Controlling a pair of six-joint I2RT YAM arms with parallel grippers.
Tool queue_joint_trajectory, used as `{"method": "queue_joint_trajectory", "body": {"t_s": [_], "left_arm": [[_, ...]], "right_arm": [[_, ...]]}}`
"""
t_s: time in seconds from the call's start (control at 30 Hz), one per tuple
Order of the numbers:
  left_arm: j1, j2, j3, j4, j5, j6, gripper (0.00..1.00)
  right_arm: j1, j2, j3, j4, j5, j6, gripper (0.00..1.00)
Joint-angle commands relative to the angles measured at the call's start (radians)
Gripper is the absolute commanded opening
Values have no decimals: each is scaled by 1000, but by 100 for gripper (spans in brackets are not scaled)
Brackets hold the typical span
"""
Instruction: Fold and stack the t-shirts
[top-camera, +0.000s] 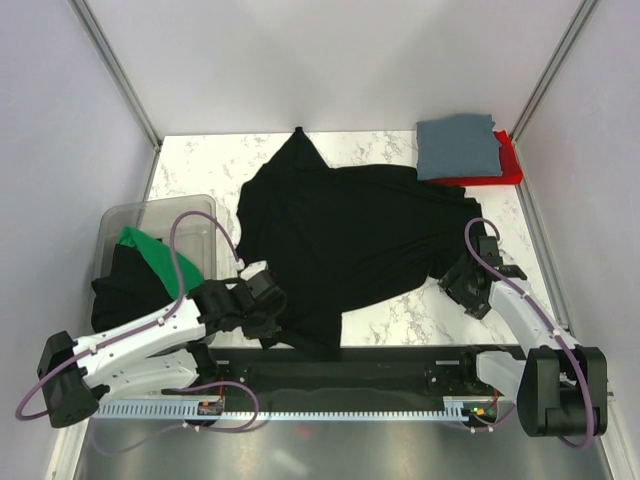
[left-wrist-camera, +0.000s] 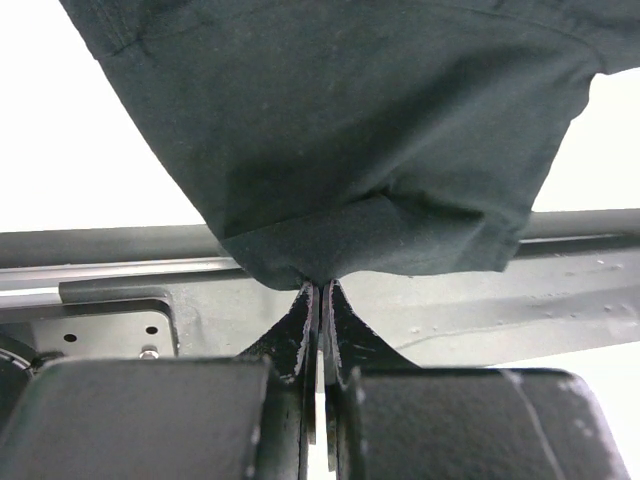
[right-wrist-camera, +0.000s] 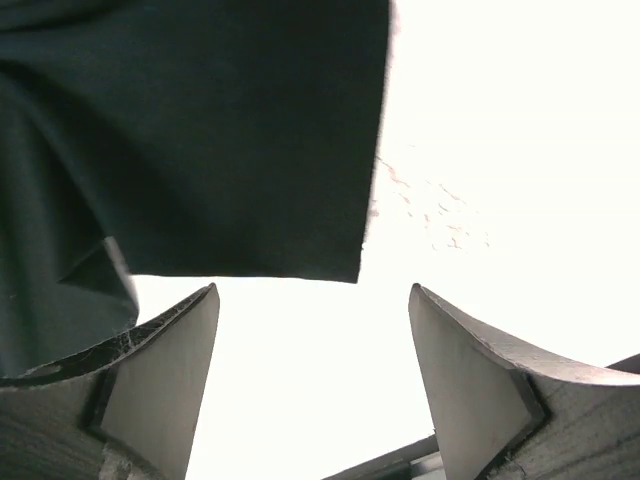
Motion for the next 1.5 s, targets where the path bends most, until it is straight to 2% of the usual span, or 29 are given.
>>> {"method": "queue_joint_trajectory", "body": {"t_s": [0.0, 0.1, 0.27, 0.37, 0.47, 0.57, 0.67, 0.77, 0.9, 1.13, 1.33, 1.47], "left_arm": [[5, -56, -2, 9, 1, 12, 2], [5, -80, -28, 8, -2, -2, 2], [6, -85, -43, 9, -4, -8, 2], [6, -65, -34, 9, -11, 6, 2], [11, -50, -25, 9, -17, 15, 2], [14, -46, -22, 9, -17, 17, 2], [20, -50, -17, 8, -16, 23, 2], [28, -63, 16, -17, -17, 32, 2], [29, -89, 128, -107, -48, 53, 2], [28, -138, 445, -328, -129, 83, 2], [28, -151, 599, -480, -142, 79, 2], [28, -178, 621, -530, -154, 69, 2]], "right_arm": [[-33, 5, -5, 41, 10, 50, 84], [-40, 16, -31, 67, 34, 55, 82], [-53, 56, -81, 155, 4, 46, 73], [-69, 94, -82, 190, -35, 30, 65], [-78, 102, -85, 202, -49, 24, 54], [-83, 86, -90, 210, -58, 20, 30], [-84, 44, -88, 198, -59, 10, 18], [-84, -21, -47, 123, -41, 1, 0], [-84, -136, 83, -27, -44, 1, 0], [-84, -358, 229, -233, -127, 46, 0], [-84, -561, 379, -437, 26, 98, 0], [-83, -633, 421, -520, 88, 107, 0]]}}
